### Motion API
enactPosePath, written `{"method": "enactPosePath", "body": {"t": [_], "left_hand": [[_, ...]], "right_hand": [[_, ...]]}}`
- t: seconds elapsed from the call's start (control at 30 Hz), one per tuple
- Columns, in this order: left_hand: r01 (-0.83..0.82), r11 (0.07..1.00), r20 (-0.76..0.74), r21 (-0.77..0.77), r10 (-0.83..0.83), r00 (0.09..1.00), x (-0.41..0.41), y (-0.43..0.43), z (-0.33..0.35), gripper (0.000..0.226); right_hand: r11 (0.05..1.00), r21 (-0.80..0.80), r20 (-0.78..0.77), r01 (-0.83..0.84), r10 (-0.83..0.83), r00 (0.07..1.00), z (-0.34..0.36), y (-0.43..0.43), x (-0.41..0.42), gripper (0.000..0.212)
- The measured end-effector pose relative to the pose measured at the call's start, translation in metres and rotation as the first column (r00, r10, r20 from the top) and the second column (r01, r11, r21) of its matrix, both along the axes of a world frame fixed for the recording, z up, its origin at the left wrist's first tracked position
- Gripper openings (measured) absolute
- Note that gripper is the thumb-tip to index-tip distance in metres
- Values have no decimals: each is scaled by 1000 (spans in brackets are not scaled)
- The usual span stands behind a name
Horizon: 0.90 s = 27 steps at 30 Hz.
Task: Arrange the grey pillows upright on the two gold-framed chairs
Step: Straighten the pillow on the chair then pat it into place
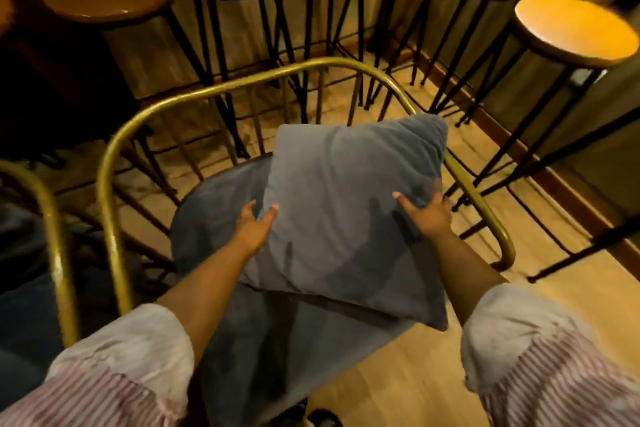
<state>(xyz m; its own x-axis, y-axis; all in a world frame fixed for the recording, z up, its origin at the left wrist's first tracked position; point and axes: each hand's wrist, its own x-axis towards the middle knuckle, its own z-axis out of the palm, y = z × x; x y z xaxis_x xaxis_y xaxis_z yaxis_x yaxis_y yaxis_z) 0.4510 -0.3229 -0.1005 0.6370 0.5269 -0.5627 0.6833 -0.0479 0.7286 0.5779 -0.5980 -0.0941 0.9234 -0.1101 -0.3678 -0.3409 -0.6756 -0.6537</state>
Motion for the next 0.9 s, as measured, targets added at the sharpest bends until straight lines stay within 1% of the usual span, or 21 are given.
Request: {"method": "enactPosePath", "body": {"t": [0.1, 0.17, 0.27, 0.37, 0.43, 0.47, 0.53, 0.57, 0.7, 0.8, 0.83, 0.9], "left_hand": [[-64, 997, -22, -47, 63, 998, 28, 13, -38, 71], [-100, 991, -34, -85, 97, 995, 42, 21, -61, 74], [-134, 984, -64, -119, 127, 990, 63, 32, -91, 79], [-174, 975, -29, -142, 171, 985, 77, 45, -113, 91], [-179, 972, -13, -151, 179, 984, 79, 51, -124, 98], [-162, 973, -3, -162, 163, 987, 79, 53, -128, 98], [-108, 975, 36, -193, 117, 993, 78, 51, -129, 94], [-88, 973, 58, -211, 103, 993, 77, 51, -128, 94], [-49, 965, 50, -257, 64, 997, 55, 51, -98, 107], [-20, 972, 57, -235, 35, 998, 19, 54, -72, 100], [-30, 975, 36, -222, 39, 999, 8, 52, -68, 95], [-82, 974, -37, -210, 75, 996, -18, 47, -57, 88]], "right_hand": [[999, 20, -49, 47, -46, 998, -23, 4, 18, 117], [999, -13, -54, 50, -51, 997, -39, 6, 21, 120], [997, -16, -19, 77, -77, 997, -62, 3, 24, 121], [995, 19, 24, 99, -100, 995, -77, -3, 29, 118], [994, 62, 57, 88, -92, 994, -86, -7, 33, 118], [991, 108, 68, 85, -92, 993, -88, -9, 35, 120], [967, 240, 58, 89, -106, 993, -88, -13, 37, 123], [950, 296, 47, 97, -116, 992, -87, -14, 39, 121], [923, 369, 28, 112, -131, 991, -71, -17, 40, 102], [927, 373, 27, 30, -43, 999, -51, -12, 42, 88], [926, 378, 24, -9, 0, 1000, -45, -9, 44, 86], [916, 392, 4, -88, 93, 996, -34, 0, 47, 87]]}}
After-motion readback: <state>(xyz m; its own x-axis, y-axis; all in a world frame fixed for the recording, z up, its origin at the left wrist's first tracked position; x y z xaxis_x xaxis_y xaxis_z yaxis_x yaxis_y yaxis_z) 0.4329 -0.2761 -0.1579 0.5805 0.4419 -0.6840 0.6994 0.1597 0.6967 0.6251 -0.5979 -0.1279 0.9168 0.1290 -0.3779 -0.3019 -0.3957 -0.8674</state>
